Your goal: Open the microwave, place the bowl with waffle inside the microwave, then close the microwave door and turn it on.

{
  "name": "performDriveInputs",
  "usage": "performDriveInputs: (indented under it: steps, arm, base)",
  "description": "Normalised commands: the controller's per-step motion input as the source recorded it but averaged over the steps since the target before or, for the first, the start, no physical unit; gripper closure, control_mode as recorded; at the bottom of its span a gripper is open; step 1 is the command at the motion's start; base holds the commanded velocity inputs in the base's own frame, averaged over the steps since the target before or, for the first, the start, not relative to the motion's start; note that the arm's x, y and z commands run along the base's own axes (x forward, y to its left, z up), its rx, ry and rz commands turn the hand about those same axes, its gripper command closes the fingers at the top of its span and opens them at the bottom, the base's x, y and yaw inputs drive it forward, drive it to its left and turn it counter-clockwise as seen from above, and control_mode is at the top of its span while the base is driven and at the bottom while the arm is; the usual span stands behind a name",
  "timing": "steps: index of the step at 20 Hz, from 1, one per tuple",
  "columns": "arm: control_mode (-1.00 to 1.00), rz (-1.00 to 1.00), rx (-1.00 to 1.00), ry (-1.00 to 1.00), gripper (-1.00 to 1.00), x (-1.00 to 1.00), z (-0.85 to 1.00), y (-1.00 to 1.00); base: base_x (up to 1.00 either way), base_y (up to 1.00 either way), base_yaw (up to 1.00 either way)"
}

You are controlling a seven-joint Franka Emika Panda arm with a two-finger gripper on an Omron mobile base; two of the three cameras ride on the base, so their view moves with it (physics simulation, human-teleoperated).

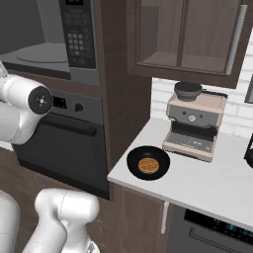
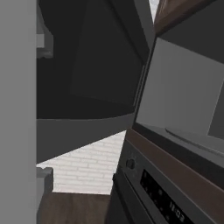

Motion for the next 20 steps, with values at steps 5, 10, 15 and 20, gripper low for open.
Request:
performDriveInputs:
  steps: [5, 10, 15, 20]
  arm:
    - [-1.00, 0.03, 0.00, 0.03, -1.00, 0.64, -0.09, 0.52]
    - [-1.00, 0.14, 0.00, 0.07, -1.00, 0.68, -0.07, 0.38]
    - [-1.00, 0.18, 0.00, 0.08, -1.00, 0.58, -0.07, 0.41]
    - [-1.00, 0.17, 0.00, 0.05, -1.00, 0.50, -0.07, 0.58]
  base:
    - [0.00, 0.00, 0.00]
    - [0.00, 0.00, 0.00]
    - [0.00, 0.00, 0.00]
    - [0.00, 0.00, 0.00]
